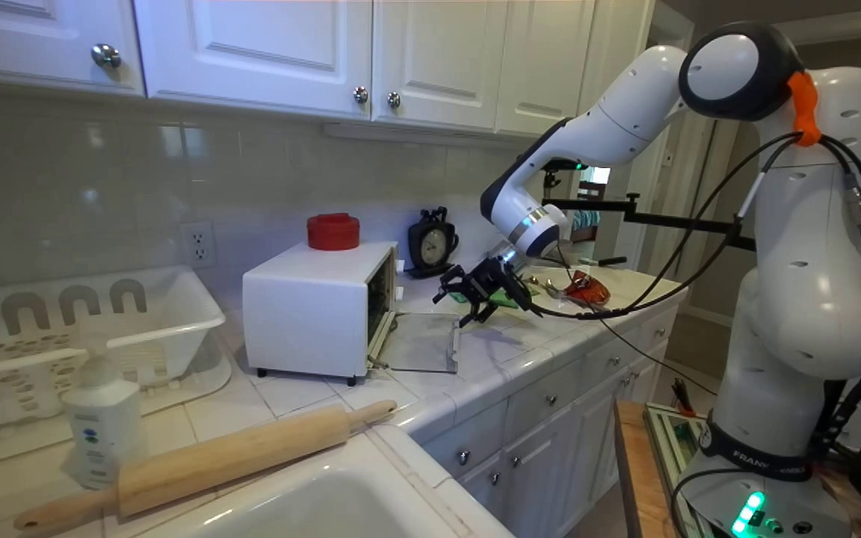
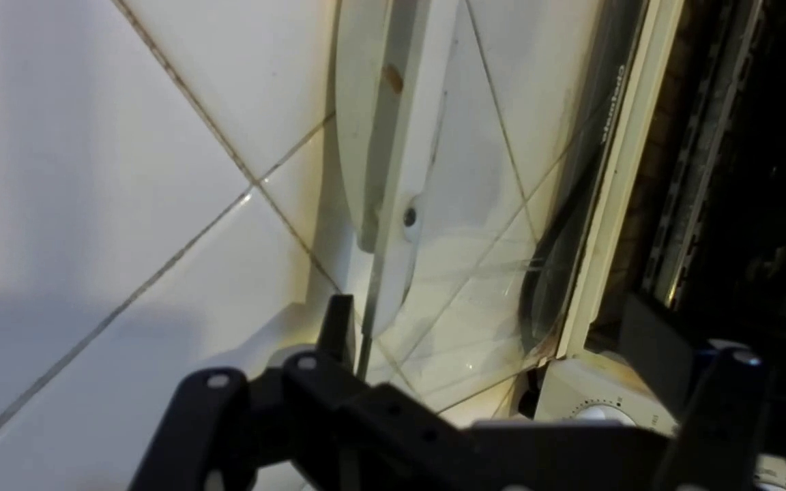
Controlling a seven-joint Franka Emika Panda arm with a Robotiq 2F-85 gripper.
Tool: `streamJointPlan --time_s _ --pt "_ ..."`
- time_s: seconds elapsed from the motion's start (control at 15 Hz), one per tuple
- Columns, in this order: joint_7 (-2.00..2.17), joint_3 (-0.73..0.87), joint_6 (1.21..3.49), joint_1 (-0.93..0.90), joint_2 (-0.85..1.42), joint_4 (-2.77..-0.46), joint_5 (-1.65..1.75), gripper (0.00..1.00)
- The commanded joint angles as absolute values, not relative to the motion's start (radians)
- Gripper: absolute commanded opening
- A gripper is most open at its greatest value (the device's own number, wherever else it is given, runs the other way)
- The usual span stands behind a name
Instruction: Close the door of the oven
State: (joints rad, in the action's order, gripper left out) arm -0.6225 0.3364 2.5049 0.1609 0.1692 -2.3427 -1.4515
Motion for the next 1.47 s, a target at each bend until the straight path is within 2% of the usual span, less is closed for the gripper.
streamJointPlan --time_s 0.0,1.4 --pt "-0.684 0.299 2.454 0.218 0.188 -2.319 -1.499 1.0" --pt "-0.684 0.255 2.476 0.221 -0.046 -2.406 -1.472 1.0"
